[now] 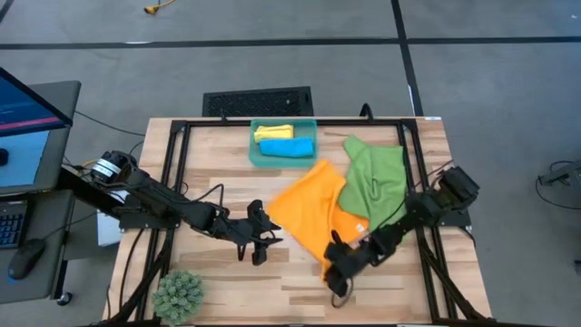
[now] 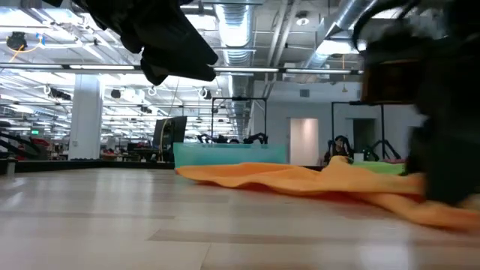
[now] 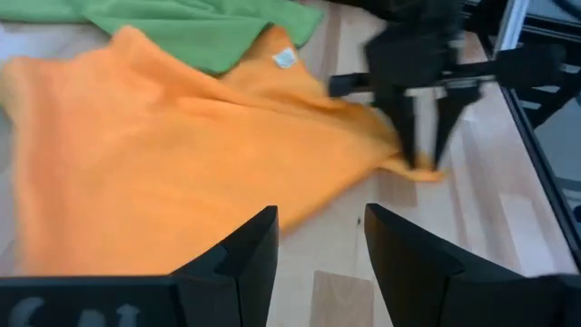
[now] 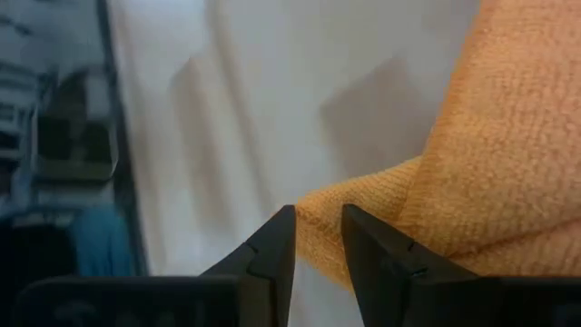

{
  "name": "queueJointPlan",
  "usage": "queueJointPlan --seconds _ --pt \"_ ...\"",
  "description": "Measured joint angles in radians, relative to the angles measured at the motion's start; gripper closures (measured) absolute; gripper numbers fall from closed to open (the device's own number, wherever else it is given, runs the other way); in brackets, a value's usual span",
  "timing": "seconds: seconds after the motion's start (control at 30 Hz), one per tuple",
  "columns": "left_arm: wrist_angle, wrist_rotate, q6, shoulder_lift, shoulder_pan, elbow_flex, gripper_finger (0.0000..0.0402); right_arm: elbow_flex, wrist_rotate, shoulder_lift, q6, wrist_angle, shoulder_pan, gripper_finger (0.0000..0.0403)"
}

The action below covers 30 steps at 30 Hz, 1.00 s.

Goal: Roll microfiber towels into tight, uniform cylinder then place into a basket
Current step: Fold the orange microfiber towel

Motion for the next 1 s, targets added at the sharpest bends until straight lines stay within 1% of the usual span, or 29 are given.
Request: queueJointPlan --seconds 0.13,0.33,0.4,0.53,0.67,0.73,0.8,0.93,1.0 --pt "0.008 -0.003 0.003 0.020 0.000 0.000 0.0245 -0.001 -0.002 0.000 -0.002 0.010 0.081 0.0285" --pt "0.016 0.002 0.026 0.087 0.000 0.000 0.0245 0.019 -0.010 0.003 -0.008 0.049 0.177 0.0285" --pt "0.015 0.007 0.029 0.111 0.000 0.000 0.0245 0.033 -0.008 0.003 -0.008 0.053 0.195 0.0285" --pt "0.015 0.021 0.083 0.162 -0.012 0.011 0.0245 0.039 0.002 0.002 -0.008 0.051 0.203 0.0285" --pt "-0.012 0.032 0.200 0.215 -0.058 0.047 0.0245 0.040 0.004 0.002 -0.008 0.027 0.203 0.0285" --pt "-0.059 0.027 0.267 0.235 -0.091 0.076 0.0245 0.040 0.004 0.002 -0.008 0.021 0.202 0.0285" --pt "-0.127 -0.008 0.304 0.244 -0.124 0.115 0.0245 0.040 0.004 0.001 -0.008 0.024 0.202 0.0285" --pt "-0.331 -0.122 0.315 0.243 -0.180 0.175 0.0245 0.040 0.005 0.001 -0.005 0.025 0.201 0.0285" --pt "-0.406 -0.142 0.315 0.243 -0.199 0.194 0.0245 0.041 0.006 0.001 0.001 0.024 0.201 0.0285"
